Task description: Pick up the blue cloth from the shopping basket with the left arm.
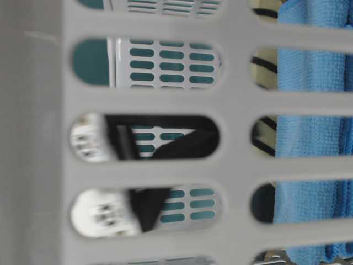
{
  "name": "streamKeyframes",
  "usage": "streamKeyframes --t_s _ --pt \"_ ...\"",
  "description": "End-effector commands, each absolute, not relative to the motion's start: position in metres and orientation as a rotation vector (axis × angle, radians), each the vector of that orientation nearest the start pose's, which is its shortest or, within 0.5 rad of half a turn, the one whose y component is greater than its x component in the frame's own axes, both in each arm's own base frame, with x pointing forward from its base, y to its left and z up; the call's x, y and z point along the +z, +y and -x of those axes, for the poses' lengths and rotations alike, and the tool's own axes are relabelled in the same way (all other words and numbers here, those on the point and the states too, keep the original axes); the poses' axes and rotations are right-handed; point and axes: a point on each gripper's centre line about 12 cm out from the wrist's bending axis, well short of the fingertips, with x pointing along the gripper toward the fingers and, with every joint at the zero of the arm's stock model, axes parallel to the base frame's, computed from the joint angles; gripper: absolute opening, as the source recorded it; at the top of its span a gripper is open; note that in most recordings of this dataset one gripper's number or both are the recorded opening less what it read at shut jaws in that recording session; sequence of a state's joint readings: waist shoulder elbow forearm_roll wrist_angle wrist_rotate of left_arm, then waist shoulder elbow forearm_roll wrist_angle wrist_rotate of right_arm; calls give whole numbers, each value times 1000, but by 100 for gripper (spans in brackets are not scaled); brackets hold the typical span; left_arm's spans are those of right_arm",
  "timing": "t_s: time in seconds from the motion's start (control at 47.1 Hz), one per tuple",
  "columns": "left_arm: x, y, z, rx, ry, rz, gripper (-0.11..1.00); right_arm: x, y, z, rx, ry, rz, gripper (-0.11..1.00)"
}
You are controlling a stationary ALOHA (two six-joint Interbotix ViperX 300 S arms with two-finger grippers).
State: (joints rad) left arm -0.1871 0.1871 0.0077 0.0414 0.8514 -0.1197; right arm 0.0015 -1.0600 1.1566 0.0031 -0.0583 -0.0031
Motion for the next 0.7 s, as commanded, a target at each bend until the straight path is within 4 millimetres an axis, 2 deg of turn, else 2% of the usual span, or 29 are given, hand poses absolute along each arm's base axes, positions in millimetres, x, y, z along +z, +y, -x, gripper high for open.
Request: streamKeyframes --t_s 0.0,0.255,0.531,0.595,0.68 --pt "251 -84 -463 -91 1039 -31 89 300 1 -185 3 15 0 74" --pt "213 -86 -464 -94 1108 -49 89 299 1 -185 3 18 0 74" --pt "205 -86 -461 -95 1092 -43 88 296 1 -185 3 25 -1 74" --pt "205 -86 -461 -93 1094 -40 84 295 1 -185 3 29 -3 74" --pt "207 -87 -462 -96 1087 -42 73 296 1 -185 3 26 -3 74"
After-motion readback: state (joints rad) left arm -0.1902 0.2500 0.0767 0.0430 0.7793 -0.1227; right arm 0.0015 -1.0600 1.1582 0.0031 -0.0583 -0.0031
